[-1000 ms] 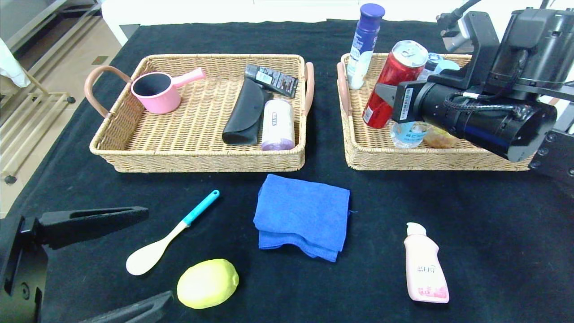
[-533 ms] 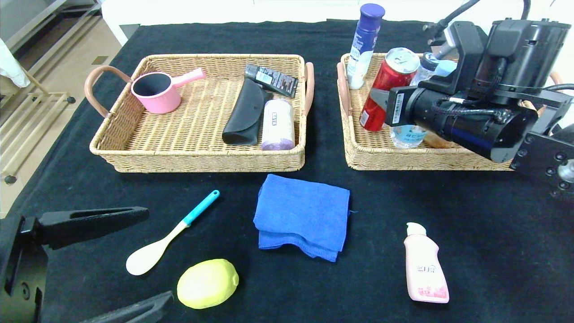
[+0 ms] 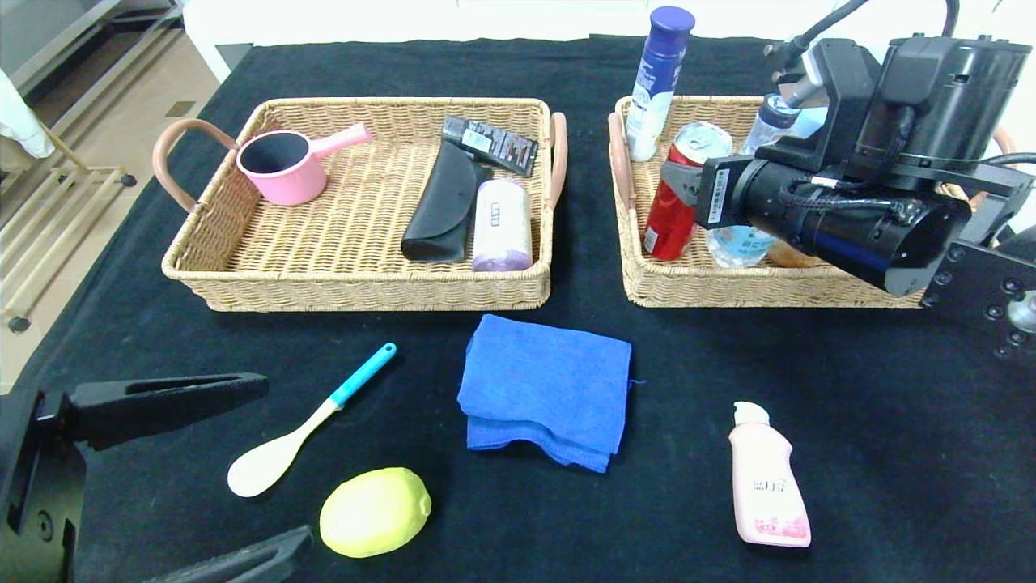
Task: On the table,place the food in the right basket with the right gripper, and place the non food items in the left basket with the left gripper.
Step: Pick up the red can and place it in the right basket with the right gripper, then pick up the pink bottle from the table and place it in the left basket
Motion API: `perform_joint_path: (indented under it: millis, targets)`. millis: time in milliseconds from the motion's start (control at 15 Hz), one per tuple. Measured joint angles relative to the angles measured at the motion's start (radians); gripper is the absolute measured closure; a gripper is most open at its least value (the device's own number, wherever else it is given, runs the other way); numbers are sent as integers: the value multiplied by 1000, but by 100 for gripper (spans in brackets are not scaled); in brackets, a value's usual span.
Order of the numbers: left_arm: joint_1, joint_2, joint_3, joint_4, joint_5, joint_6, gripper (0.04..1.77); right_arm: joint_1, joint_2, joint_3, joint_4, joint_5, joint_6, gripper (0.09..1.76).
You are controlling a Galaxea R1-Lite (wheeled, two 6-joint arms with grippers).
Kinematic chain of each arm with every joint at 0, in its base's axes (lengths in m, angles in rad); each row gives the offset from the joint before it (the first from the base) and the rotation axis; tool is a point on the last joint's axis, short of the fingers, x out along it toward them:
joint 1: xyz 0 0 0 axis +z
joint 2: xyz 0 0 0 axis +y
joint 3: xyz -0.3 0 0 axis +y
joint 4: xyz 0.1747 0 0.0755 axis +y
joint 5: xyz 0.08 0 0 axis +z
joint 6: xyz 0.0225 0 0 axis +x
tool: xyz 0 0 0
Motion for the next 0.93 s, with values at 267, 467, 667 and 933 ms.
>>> perform_joint_path:
  millis: [267,467,667,933]
  targets:
    - [0,0,0,0,0,0,9,16,-23,15,10,-1,-1,34]
    - [0,0,0,0,0,1,9,58,-66,46,20,-55,-3,28]
    - [0,0,1,0,0,1,9,97,-128,126,34,-66,-5,23]
    - [0,0,2,1,0,1,9,127,-247,241,154,-87,-5,20]
